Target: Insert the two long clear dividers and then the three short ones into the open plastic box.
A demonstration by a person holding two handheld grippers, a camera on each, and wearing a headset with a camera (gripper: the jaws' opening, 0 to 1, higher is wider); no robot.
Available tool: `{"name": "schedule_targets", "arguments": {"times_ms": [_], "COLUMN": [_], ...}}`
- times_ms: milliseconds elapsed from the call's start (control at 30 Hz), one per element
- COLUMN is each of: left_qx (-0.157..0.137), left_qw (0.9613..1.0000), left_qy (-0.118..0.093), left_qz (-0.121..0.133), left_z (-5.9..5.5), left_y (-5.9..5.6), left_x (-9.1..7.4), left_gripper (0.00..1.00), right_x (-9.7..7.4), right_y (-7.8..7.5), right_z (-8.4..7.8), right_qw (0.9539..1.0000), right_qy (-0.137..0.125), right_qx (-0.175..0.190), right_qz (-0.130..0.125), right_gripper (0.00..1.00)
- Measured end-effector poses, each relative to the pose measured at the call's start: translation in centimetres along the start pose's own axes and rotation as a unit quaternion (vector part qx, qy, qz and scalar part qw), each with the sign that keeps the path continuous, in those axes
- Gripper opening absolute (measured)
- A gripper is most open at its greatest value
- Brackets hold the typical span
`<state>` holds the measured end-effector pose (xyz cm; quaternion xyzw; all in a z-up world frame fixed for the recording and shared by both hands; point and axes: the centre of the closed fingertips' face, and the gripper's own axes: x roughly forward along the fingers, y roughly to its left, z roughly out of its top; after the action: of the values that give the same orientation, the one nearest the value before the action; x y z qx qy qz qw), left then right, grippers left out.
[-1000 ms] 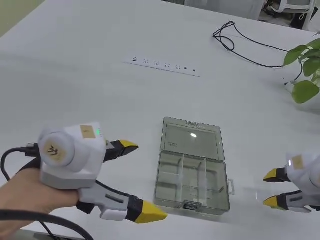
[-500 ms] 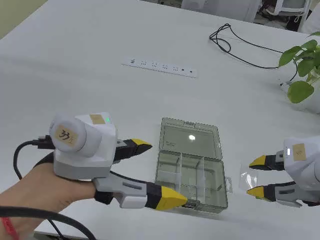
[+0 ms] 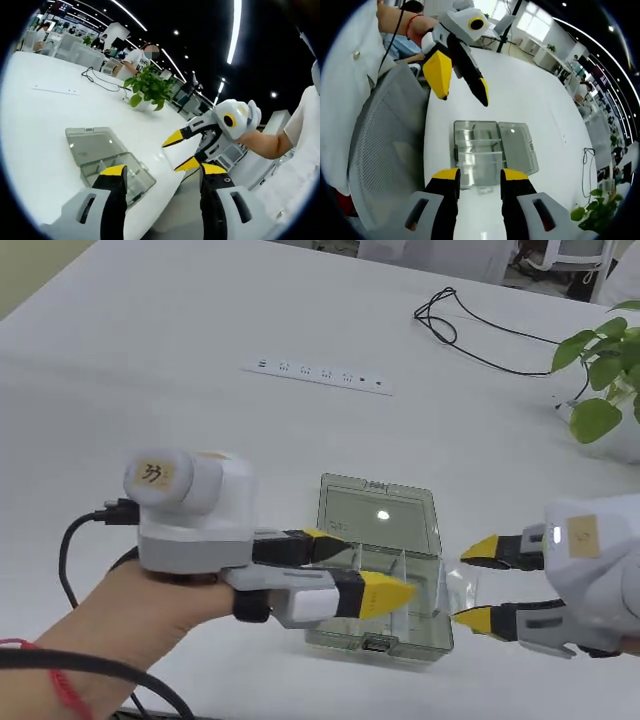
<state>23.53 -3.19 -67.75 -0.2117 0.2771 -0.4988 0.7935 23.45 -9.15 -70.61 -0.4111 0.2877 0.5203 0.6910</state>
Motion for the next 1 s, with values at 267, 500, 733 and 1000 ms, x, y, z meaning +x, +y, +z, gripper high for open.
{"name": "schedule_targets", "arguments": {"times_ms": [267, 500, 733, 1000], "left_qx": [-0.043, -0.054, -0.067, -0.075], "left_qw": [0.999, 0.9984, 0.9975, 0.9966], "left_qy": [0.005, 0.006, 0.01, 0.015], "left_qz": [-0.009, -0.012, -0.021, -0.03], "left_z": [-0.5, -0.8, -1.2, -1.3], "left_y": [-0.9, -1.3, -1.6, -2.1], "left_x": [1.1, 1.6, 1.8, 2.0], "left_gripper": [0.29, 0.24, 0.15, 0.06], "right_x": [-0.5, -0.8, -0.9, -1.0], "right_y": [0.7, 1.0, 1.3, 1.4], "right_z": [2.4, 3.9, 4.5, 4.8], "right_qw": [0.9997, 0.9994, 0.999, 0.9988], "right_qy": [-0.007, -0.016, -0.016, -0.016], "right_qx": [-0.019, -0.027, -0.04, -0.045], "right_qz": [-0.009, -0.012, -0.012, -0.013], "right_gripper": [0.33, 0.33, 0.33, 0.33]}}
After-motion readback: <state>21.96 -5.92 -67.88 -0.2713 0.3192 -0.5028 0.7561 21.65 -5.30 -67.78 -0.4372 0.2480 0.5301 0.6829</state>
